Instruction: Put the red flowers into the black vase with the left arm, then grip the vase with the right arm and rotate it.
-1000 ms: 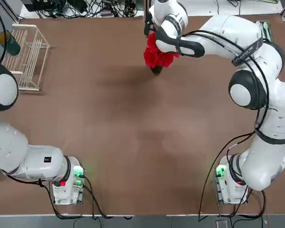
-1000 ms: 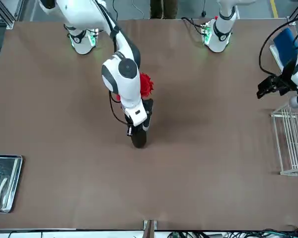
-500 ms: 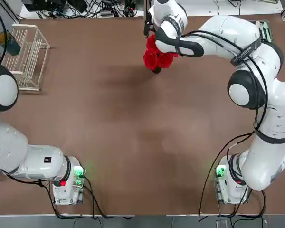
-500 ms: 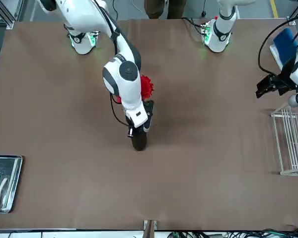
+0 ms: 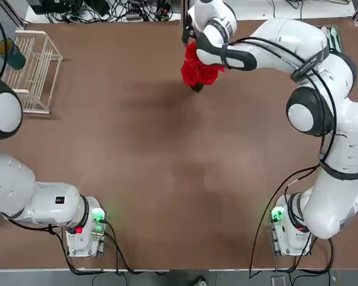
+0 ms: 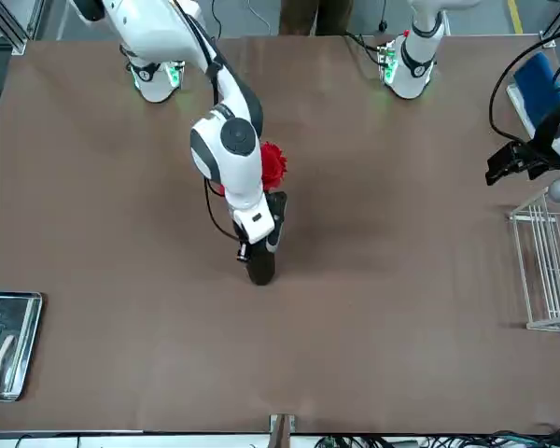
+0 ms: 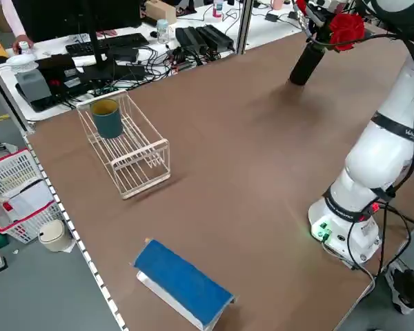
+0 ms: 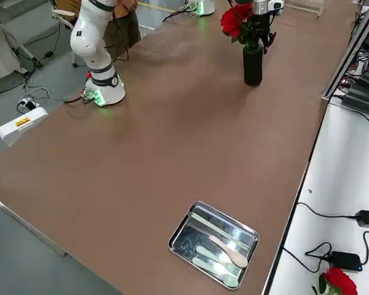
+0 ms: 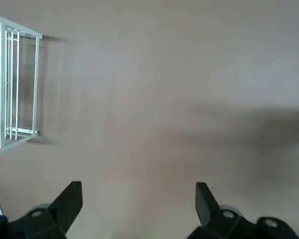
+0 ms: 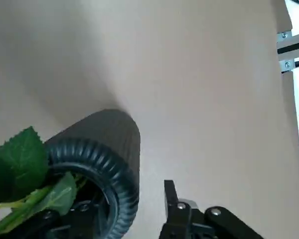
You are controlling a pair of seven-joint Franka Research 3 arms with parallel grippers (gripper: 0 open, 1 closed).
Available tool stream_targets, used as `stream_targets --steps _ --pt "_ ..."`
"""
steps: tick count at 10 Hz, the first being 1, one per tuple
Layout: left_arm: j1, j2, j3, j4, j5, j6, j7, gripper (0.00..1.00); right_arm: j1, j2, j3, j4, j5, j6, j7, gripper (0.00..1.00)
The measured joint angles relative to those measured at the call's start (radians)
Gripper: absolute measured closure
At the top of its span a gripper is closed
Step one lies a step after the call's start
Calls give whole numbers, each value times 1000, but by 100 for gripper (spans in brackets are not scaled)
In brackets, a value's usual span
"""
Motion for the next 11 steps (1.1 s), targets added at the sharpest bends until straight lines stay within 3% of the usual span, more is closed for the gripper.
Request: stream_targets --steps 2,11 --pt "0 0 0 0 0 0 0 0 -1 0 -1 6 0 0 0 43" --pt "3 0 3 0 0 3 55 0 -38 3 -2 26 33 19 0 32"
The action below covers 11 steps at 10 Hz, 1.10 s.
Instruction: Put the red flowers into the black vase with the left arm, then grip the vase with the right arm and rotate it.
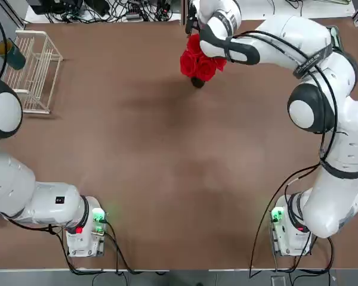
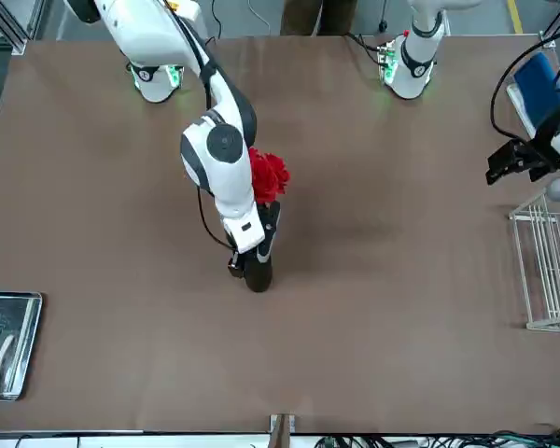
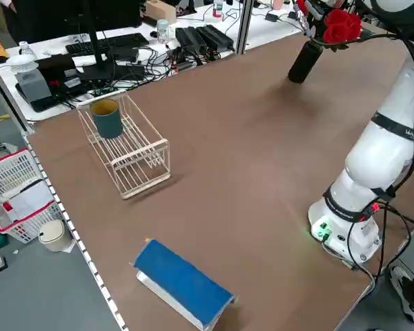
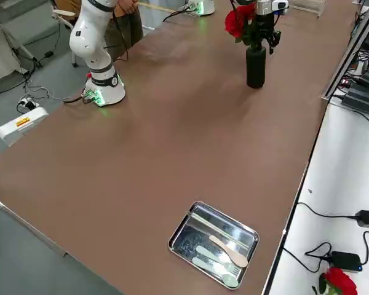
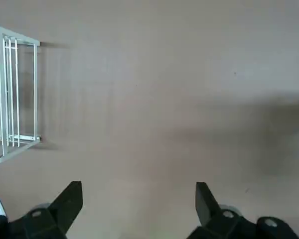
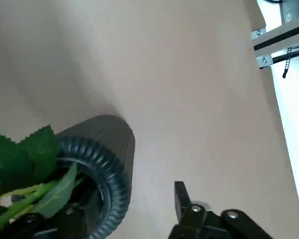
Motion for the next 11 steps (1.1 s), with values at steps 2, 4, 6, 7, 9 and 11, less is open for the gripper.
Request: stream_targets --steps 2,4,6,7,9,11 --pt "0 0 1 0 0 0 0 0 -3 0 0 1 9 0 0 31" --pt "0 0 1 0 0 0 0 0 -9 0 0 4 26 0 0 27" --pt "0 0 1 0 0 0 0 0 -18 0 0 7 51 0 0 19" --pt "0 0 1 0 0 0 0 0 -21 0 0 7 53 0 0 8" --pt "0 0 1 0 0 0 0 0 -22 0 0 8 57 1 0 0" --pt "0 0 1 1 0 0 0 0 -26 1 0 8 88 1 0 0"
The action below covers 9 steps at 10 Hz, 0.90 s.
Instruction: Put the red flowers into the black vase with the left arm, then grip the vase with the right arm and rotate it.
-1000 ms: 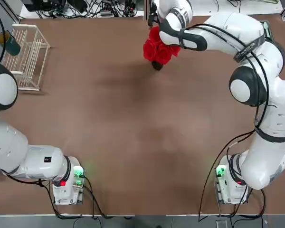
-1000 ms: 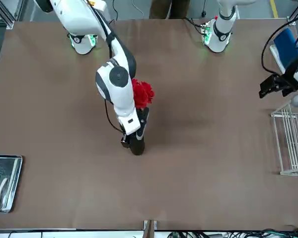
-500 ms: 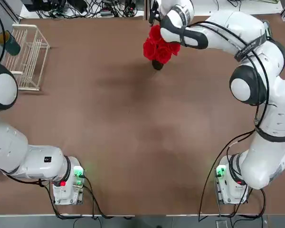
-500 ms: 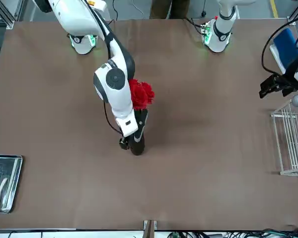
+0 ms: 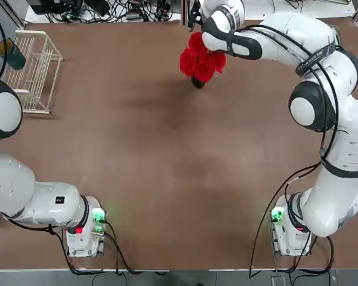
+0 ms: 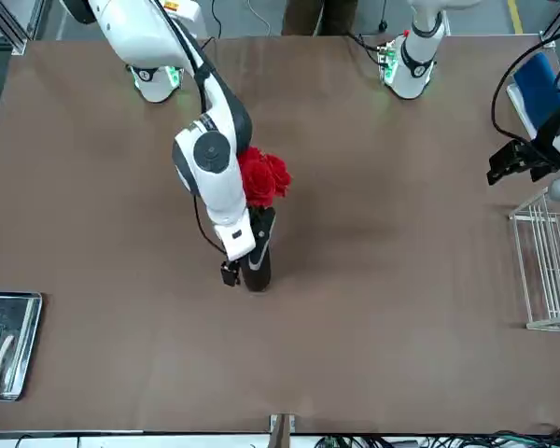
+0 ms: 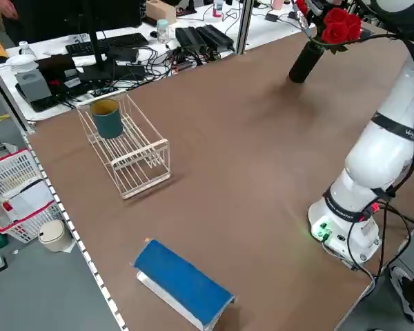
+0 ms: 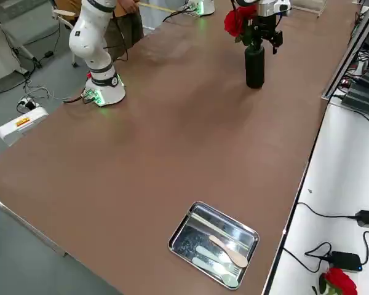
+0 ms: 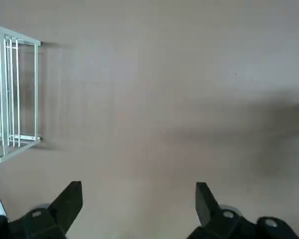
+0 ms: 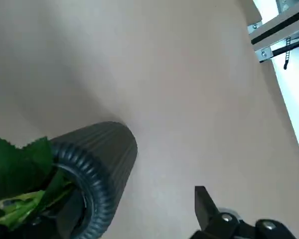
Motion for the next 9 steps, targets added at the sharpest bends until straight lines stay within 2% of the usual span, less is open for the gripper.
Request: stream_targets --steps 3,7,9 --pt "0 -1 0 0 0 0 0 0 -10 6 0 0 19 0 0 0" --pt "0 -1 0 0 0 0 0 0 -50 8 0 0 132 0 -53 0" --pt "0 -1 0 0 0 0 0 0 -60 10 0 0 155 0 -57 0"
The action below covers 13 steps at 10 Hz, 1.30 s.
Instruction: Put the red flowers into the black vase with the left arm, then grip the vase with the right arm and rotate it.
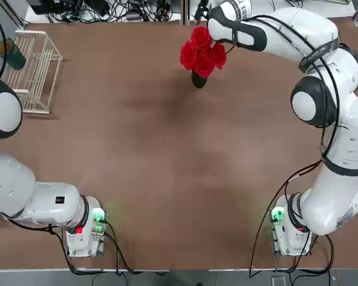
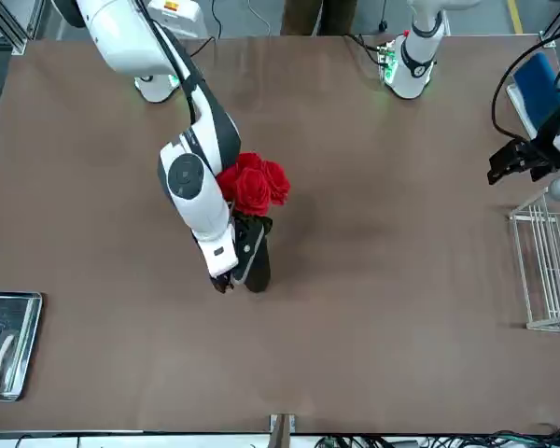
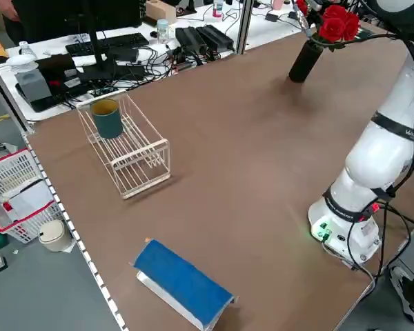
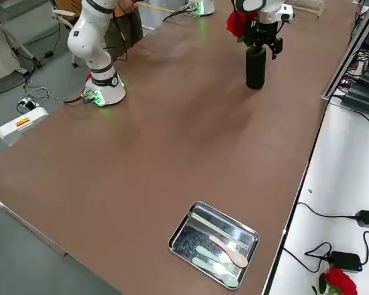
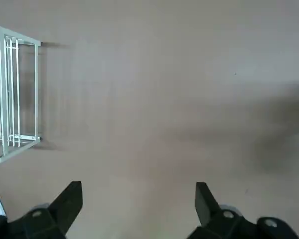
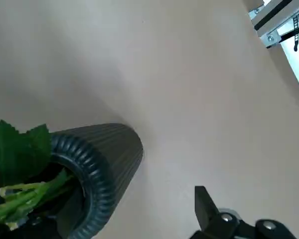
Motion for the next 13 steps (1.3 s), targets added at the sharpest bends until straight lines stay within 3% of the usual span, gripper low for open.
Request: stream_targets --steps 13 --pt "9 0 0 0 0 0 7 0 -63 4 0 0 214 -4 -2 0"
